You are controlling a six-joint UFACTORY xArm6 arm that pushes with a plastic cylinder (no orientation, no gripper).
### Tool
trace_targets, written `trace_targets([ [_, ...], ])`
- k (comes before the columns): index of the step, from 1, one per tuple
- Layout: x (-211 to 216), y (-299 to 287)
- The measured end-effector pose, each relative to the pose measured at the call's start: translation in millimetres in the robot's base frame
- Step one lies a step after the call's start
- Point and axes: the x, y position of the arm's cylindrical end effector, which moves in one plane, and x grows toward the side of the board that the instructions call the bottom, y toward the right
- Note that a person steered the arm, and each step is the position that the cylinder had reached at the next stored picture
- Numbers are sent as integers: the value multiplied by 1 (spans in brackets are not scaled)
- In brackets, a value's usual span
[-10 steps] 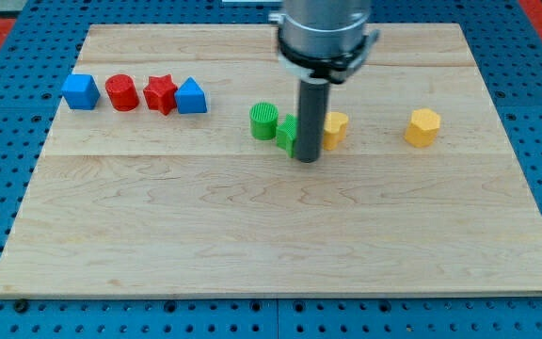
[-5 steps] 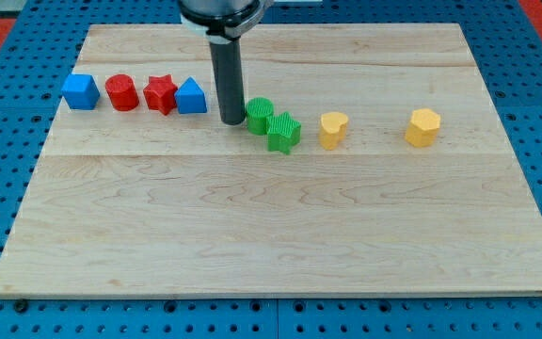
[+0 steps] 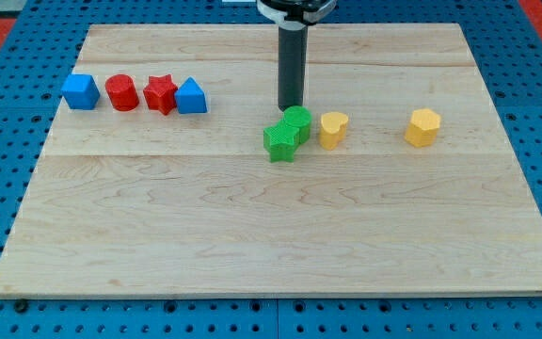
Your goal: Separate the green blocks
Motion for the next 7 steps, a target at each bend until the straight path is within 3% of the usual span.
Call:
trace_targets([
  [2, 13, 0],
  [4, 81, 0],
  [5, 87, -15],
  [6, 87, -76],
  [7, 115, -57],
])
